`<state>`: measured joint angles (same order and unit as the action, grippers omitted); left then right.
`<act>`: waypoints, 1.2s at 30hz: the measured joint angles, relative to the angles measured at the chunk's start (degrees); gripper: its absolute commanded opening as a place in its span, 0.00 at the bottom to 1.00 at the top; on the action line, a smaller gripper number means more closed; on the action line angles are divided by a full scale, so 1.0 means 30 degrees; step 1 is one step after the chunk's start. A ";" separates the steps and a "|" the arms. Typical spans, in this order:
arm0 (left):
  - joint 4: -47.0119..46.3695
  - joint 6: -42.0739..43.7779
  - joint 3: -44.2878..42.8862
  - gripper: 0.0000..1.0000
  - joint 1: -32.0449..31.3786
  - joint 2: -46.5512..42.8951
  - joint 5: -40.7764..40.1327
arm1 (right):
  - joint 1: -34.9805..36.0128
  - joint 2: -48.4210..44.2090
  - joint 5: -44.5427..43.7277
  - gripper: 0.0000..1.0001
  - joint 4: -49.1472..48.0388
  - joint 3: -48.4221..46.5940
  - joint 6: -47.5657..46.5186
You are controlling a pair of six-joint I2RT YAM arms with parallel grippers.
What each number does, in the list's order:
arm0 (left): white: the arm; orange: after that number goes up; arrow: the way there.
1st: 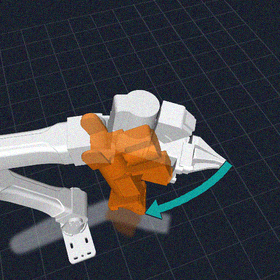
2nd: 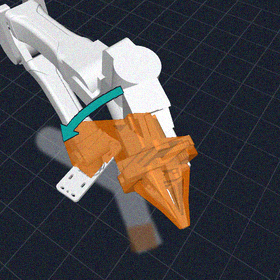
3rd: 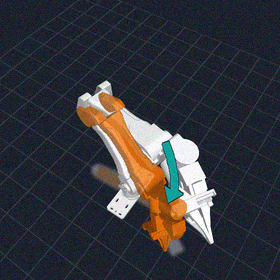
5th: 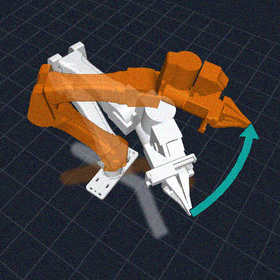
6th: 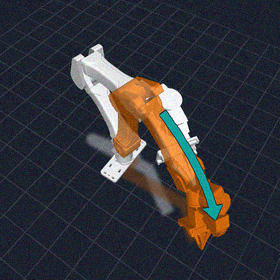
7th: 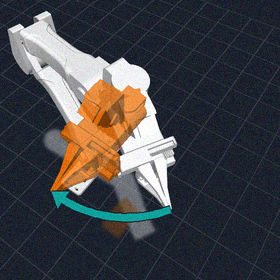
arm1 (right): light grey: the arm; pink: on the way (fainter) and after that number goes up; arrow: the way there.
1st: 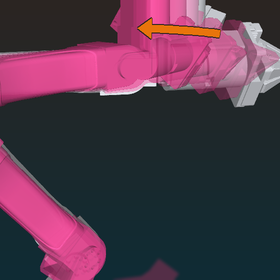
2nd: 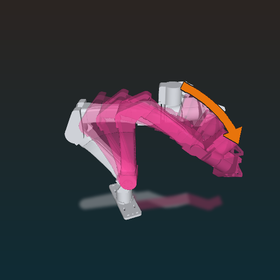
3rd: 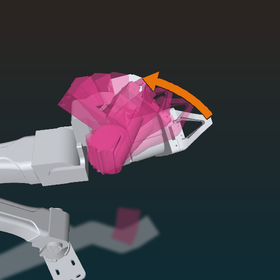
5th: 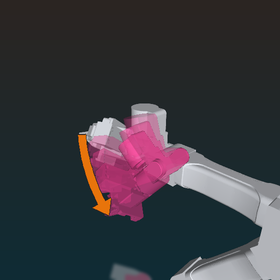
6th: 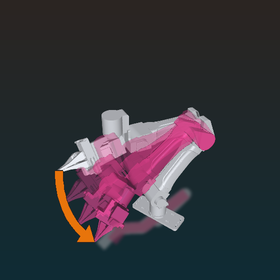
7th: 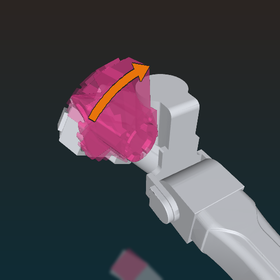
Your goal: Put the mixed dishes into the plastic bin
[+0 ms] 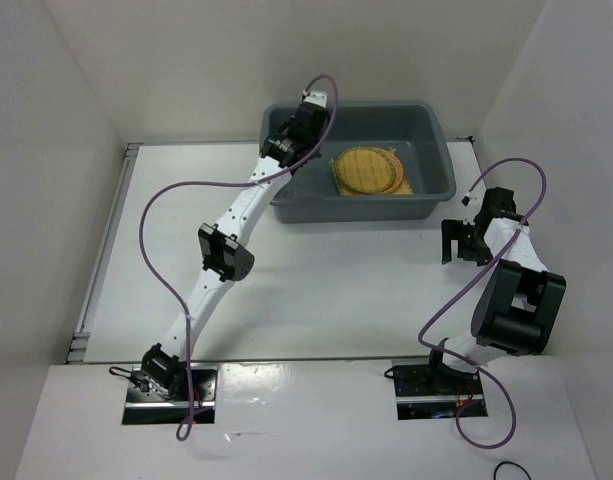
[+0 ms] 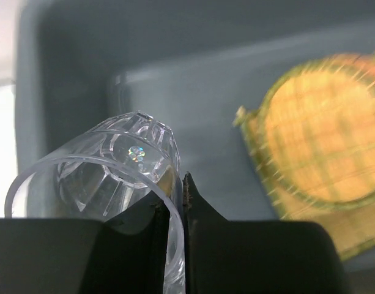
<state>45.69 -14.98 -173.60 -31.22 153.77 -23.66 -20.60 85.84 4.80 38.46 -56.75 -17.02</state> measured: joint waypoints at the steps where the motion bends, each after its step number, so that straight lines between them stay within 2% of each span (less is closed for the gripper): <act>1: 0.0364 0.0124 -0.0160 0.10 -0.0022 0.0321 -0.0175 | 0.0000 0.0000 0.0007 0.98 0.0000 0.0000 0.0000; 8: 0.2550 -0.0073 -0.0962 0.10 0.0153 0.2514 0.0342 | 0.0000 0.0007 0.0029 0.98 -0.0007 0.0000 0.0000; 10: 0.2841 -0.0189 -0.0962 0.13 0.0357 0.2798 0.0750 | 0.0000 0.0007 0.0029 0.98 0.0000 0.0000 0.0000; 11: 0.2958 -0.0277 -0.0962 0.18 0.0488 0.2922 0.0962 | 0.0000 0.0022 0.0029 0.98 -0.0007 0.0000 0.0000; 12: 0.3060 -0.0481 -0.0962 0.30 0.0648 0.3024 0.1129 | 0.0000 0.0036 0.0029 0.98 -0.0007 0.0000 0.0000; 16: 0.3293 -0.0852 -0.1100 0.38 0.1137 0.3388 0.1843 | 0.0000 0.0058 0.0029 0.98 -0.0007 0.0000 0.0000; 20: 0.3402 -0.1042 -0.1137 0.72 0.1275 0.3417 0.2004 | 0.0000 0.0058 0.0029 0.98 0.0000 0.0000 0.0000; 21: 0.3381 -0.1056 -0.1137 0.86 0.1282 0.3417 0.1989 | 0.0000 0.0058 0.0029 0.98 0.0000 0.0000 0.0000; 25: 0.3053 -0.1144 -0.1144 1.00 0.1122 0.3322 0.1413 | 0.0000 0.0058 0.0029 0.98 0.0000 0.0000 0.0000; 29: 0.3053 -0.1253 -0.1129 1.00 0.0707 0.2149 -0.0991 | 0.0000 0.0058 0.0015 0.98 -0.0007 0.0000 0.0000; 31: 0.3198 -0.2186 -0.1129 1.00 0.0772 0.0940 -0.1377 | 0.0000 0.0058 -0.0007 0.98 0.0000 0.0000 0.0000; 34: 0.4116 -0.4867 -0.1137 1.00 0.1923 -0.1902 -0.1049 | 0.0000 0.0036 -0.0022 0.98 0.0000 0.0000 0.0007; 36: 0.4809 -0.6492 -0.1195 1.00 0.3432 -0.3905 -0.1107 | 0.0000 -0.0066 -0.0015 0.98 -0.0007 0.0000 0.0007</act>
<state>60.12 -34.46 -177.18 -20.93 142.06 -26.98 -20.60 85.65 4.75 38.44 -56.75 -16.99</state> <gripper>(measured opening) 0.995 0.983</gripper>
